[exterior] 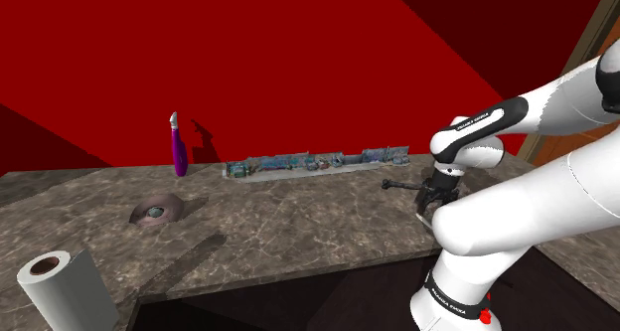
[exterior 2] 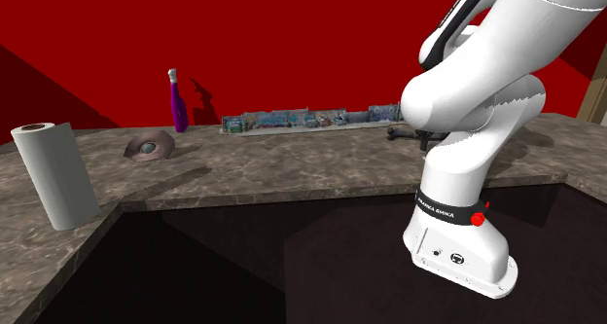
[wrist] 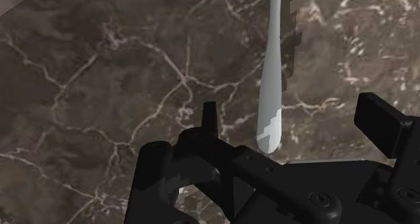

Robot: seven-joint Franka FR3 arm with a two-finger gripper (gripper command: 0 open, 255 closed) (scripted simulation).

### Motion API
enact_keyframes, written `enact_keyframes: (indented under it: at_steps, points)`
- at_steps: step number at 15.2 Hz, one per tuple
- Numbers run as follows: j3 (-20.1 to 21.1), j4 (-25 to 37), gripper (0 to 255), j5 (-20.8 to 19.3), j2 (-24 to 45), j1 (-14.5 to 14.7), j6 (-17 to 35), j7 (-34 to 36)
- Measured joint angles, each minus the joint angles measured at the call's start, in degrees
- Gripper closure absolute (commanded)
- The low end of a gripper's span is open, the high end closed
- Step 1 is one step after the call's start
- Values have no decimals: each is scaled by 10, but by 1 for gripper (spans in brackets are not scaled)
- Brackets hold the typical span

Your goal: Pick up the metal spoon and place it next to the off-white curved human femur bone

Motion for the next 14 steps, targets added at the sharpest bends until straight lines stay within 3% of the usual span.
enact_keyframes:
  at_steps: [5,11,12,14]
  points:
    - [-17,-19,0,-1,42,10,60,-4]
    - [-21,-19,0,0,51,13,69,-6]
    - [-21,-19,255,0,51,13,69,-6]
    - [-21,-17,255,0,51,12,69,-6]
